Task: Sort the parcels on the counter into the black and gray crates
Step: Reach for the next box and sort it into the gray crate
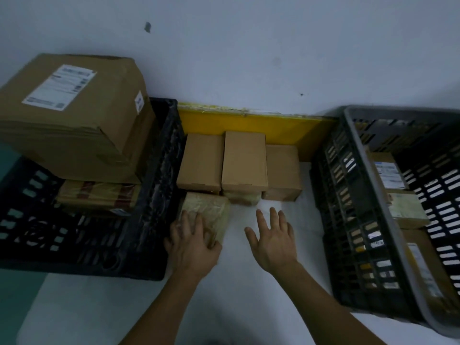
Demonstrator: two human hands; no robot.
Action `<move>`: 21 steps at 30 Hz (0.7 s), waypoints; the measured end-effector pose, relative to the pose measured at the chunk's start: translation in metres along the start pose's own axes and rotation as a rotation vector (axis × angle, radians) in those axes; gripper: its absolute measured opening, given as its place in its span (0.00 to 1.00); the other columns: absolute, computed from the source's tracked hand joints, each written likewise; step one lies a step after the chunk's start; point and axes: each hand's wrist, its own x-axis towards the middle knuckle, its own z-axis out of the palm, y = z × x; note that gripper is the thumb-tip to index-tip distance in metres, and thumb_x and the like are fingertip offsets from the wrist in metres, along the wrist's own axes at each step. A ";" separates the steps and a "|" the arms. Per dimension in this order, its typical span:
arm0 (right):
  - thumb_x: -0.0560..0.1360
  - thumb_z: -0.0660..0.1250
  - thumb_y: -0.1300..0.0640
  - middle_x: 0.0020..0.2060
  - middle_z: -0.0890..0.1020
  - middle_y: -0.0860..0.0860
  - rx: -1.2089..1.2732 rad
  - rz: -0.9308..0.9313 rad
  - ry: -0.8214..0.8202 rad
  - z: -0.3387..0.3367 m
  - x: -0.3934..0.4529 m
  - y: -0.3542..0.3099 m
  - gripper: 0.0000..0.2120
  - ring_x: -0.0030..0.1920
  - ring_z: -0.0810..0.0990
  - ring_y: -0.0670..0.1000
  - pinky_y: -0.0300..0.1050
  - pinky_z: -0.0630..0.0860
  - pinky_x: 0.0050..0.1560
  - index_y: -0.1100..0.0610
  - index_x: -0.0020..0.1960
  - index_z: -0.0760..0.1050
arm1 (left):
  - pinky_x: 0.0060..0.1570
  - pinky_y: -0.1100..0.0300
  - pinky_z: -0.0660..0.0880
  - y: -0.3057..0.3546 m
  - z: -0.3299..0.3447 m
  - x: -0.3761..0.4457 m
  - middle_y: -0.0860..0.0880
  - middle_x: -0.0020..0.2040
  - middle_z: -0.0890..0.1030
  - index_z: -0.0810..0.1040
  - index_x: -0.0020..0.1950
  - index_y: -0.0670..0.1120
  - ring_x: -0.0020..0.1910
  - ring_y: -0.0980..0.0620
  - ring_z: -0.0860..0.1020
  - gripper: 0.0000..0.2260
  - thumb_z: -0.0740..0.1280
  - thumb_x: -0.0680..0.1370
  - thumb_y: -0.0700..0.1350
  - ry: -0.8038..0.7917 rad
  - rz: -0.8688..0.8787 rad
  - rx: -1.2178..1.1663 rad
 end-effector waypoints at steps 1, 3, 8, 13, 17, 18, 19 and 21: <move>0.85 0.41 0.30 0.88 0.47 0.56 0.017 0.000 0.004 0.001 -0.001 -0.001 0.37 0.87 0.43 0.60 0.61 0.48 0.86 0.46 0.89 0.47 | 0.76 0.32 0.60 -0.001 -0.003 -0.008 0.48 0.87 0.45 0.50 0.87 0.56 0.82 0.36 0.52 0.44 0.62 0.76 0.70 0.020 0.003 -0.038; 0.85 0.42 0.29 0.88 0.48 0.56 0.081 -0.002 0.012 0.000 -0.005 -0.001 0.37 0.87 0.44 0.59 0.60 0.48 0.86 0.46 0.89 0.48 | 0.75 0.34 0.62 -0.007 -0.008 -0.022 0.51 0.86 0.48 0.53 0.86 0.56 0.82 0.39 0.54 0.43 0.66 0.76 0.70 0.060 0.000 -0.174; 0.81 0.57 0.26 0.87 0.55 0.48 0.669 -0.023 -0.034 -0.013 -0.019 -0.005 0.42 0.86 0.53 0.51 0.53 0.55 0.84 0.44 0.88 0.51 | 0.77 0.41 0.67 -0.007 -0.033 -0.041 0.63 0.84 0.54 0.60 0.85 0.59 0.82 0.51 0.60 0.42 0.71 0.74 0.67 0.128 0.080 -0.737; 0.72 0.70 0.24 0.79 0.73 0.43 1.424 -0.052 -0.229 -0.043 -0.042 -0.012 0.42 0.77 0.74 0.49 0.61 0.71 0.78 0.34 0.82 0.63 | 0.67 0.43 0.77 0.018 -0.063 -0.043 0.57 0.73 0.79 0.72 0.78 0.65 0.71 0.49 0.79 0.29 0.74 0.77 0.59 -0.068 0.154 -1.338; 0.78 0.72 0.34 0.73 0.79 0.41 1.438 -0.209 -0.213 -0.071 -0.049 -0.007 0.32 0.70 0.81 0.48 0.54 0.83 0.64 0.32 0.80 0.66 | 0.70 0.33 0.75 0.035 -0.067 -0.047 0.46 0.70 0.82 0.76 0.76 0.56 0.69 0.40 0.80 0.27 0.72 0.76 0.56 -0.149 0.135 -1.499; 0.77 0.74 0.35 0.72 0.79 0.41 1.432 -0.209 -0.183 -0.076 -0.050 -0.006 0.32 0.69 0.82 0.48 0.50 0.84 0.61 0.30 0.79 0.67 | 0.69 0.35 0.76 0.039 -0.068 -0.048 0.46 0.70 0.83 0.77 0.75 0.57 0.69 0.40 0.81 0.26 0.71 0.76 0.56 -0.175 0.132 -1.492; 0.75 0.76 0.36 0.70 0.80 0.39 1.423 -0.195 -0.128 -0.081 -0.052 -0.005 0.32 0.67 0.83 0.46 0.47 0.85 0.59 0.27 0.76 0.68 | 0.68 0.38 0.78 0.042 -0.070 -0.047 0.49 0.69 0.83 0.78 0.74 0.59 0.68 0.42 0.81 0.25 0.71 0.76 0.56 -0.187 0.141 -1.452; 0.73 0.79 0.39 0.67 0.80 0.34 1.324 -0.184 0.053 -0.087 -0.056 -0.001 0.31 0.66 0.82 0.42 0.42 0.84 0.58 0.22 0.71 0.69 | 0.68 0.43 0.79 0.047 -0.076 -0.045 0.56 0.68 0.83 0.78 0.72 0.65 0.68 0.50 0.81 0.24 0.70 0.76 0.56 -0.129 0.161 -1.330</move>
